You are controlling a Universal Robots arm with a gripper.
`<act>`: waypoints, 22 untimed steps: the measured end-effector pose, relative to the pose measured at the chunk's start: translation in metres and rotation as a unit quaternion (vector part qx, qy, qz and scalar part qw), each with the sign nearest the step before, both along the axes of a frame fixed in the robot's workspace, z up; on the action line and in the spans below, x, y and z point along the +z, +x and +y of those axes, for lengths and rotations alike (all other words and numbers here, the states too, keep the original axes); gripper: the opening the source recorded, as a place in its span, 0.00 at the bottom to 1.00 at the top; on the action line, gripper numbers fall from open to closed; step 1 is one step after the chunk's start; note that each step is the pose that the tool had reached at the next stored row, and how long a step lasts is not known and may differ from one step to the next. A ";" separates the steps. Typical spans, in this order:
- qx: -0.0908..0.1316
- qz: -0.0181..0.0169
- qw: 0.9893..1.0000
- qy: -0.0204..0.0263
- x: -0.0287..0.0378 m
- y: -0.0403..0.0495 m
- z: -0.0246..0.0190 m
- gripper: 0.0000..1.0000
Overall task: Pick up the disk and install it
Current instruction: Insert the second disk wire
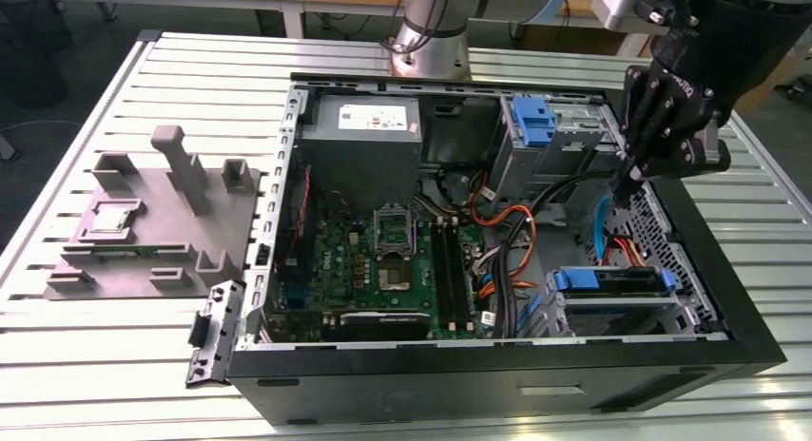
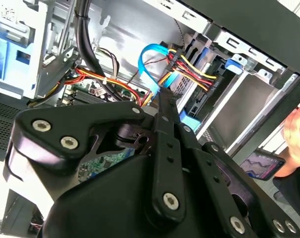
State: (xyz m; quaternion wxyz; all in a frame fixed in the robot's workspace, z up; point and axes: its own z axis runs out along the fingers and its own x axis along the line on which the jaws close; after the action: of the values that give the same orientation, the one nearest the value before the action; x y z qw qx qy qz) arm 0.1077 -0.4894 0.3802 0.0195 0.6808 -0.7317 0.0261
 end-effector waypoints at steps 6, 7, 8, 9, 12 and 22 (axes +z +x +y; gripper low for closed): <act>0.000 0.000 1.000 -0.011 0.0000 0.0009 0.0048 0.10; 0.000 0.000 1.000 -0.012 0.0000 0.0013 0.0059 0.10; 0.000 0.000 1.000 -0.013 0.0001 0.0015 0.0071 0.11; 0.000 0.000 1.000 -0.014 0.0000 0.0017 0.0083 0.16; 0.000 0.000 1.000 -0.017 -0.0002 0.0020 0.0118 0.24; 0.000 0.000 0.999 -0.040 -0.0101 0.0020 0.0139 0.24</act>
State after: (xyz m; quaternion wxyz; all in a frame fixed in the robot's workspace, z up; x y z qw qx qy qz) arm 0.1098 -0.4755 0.3702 0.0468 0.6794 -0.7302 0.0551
